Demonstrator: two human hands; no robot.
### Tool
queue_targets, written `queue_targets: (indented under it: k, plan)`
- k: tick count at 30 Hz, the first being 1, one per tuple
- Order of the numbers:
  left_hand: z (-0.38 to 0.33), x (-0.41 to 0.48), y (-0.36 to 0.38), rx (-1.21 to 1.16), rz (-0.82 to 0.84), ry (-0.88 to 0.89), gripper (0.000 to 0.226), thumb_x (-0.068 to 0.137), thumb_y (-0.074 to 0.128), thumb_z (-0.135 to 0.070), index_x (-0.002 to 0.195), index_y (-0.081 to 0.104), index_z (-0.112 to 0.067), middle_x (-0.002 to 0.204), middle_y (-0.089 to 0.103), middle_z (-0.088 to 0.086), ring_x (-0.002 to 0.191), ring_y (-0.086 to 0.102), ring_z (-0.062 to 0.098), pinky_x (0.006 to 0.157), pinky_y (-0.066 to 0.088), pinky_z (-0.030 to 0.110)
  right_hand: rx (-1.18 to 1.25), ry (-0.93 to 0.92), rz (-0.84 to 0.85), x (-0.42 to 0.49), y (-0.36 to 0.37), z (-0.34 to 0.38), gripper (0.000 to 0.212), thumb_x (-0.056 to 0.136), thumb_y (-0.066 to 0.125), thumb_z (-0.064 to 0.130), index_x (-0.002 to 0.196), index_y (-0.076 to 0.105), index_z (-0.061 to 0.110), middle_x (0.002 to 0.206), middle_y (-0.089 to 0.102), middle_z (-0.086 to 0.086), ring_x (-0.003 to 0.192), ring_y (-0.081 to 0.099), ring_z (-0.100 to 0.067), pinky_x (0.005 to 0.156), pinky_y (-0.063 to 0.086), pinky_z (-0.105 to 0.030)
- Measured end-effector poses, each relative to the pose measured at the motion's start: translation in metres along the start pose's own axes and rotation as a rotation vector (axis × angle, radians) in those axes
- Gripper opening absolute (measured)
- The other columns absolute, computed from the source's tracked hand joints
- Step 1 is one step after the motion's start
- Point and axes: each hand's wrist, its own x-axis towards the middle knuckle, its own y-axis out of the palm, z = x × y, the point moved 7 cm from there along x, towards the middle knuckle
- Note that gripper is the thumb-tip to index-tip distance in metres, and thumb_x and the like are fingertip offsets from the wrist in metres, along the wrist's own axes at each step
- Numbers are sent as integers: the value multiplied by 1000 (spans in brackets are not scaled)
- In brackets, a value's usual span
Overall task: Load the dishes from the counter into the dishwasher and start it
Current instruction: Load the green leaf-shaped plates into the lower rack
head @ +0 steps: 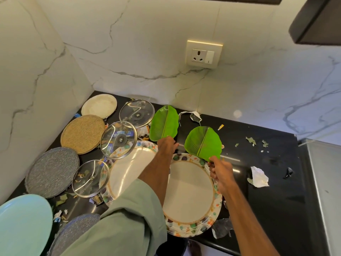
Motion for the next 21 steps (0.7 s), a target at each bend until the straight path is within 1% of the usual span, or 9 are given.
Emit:
queue_targets:
  k: [3,4,7,9,12,14,17,19,21]
  plan:
    - [-11,-5,-9,-71,-158,46,37,86,72,-12,119,61,1,101,66,10,78,64,17,66,60,28,-11,-3,10,0,-11,-1,14,93,62,14,85,66,3,62,54,-1,48,37,-8,41,30,-19]
    - [-16,-9,-8,-120,-166,67,32,84,74,-8,112,62,0,99,65,9,78,64,17,68,60,29,-15,-8,9,-1,-14,-1,15,92,63,15,87,67,2,65,56,-4,50,40,-9,43,32,-20]
    - [-33,-34,-10,-191,-158,157,29,78,76,1,104,62,-2,108,68,11,98,67,25,77,61,34,-3,-34,1,-5,-25,2,16,92,64,13,93,68,-2,75,66,-12,62,53,-15,53,43,-26]
    - [-37,-54,-19,-102,-144,234,21,75,79,1,92,68,-2,106,71,13,97,70,25,74,62,33,8,-68,2,-10,-35,5,13,92,63,11,91,69,-1,78,73,-14,67,60,-18,61,50,-29]
    - [-45,-100,-44,213,-272,438,16,74,78,-6,70,63,-8,82,69,12,77,66,21,58,59,28,-7,-143,-6,-18,-56,8,13,94,63,11,88,71,1,74,75,-12,64,65,-16,64,54,-29]
    - [-52,-134,-59,323,-316,596,15,72,78,-9,78,65,-8,80,70,11,70,63,19,61,59,33,10,-177,4,-26,-71,7,13,94,64,11,89,72,1,71,75,-9,63,66,-16,61,53,-26]
    - [-56,-179,-71,325,-316,697,21,78,75,-6,96,64,-10,88,71,6,73,66,14,60,55,20,76,-198,35,-41,-93,4,11,94,64,8,93,72,1,75,75,-12,65,65,-17,58,51,-26]
    - [-56,-203,-74,285,-326,743,20,83,72,-9,100,63,-15,90,70,6,79,69,19,66,59,29,143,-192,82,-56,-105,0,8,94,63,6,95,70,1,74,73,-11,63,64,-16,56,50,-25]
    - [-52,-218,-72,270,-326,762,15,87,71,-18,100,66,-11,88,70,7,81,70,25,70,60,39,213,-163,145,-72,-114,-5,6,94,61,4,96,66,6,73,71,-6,62,64,-14,52,50,-23]
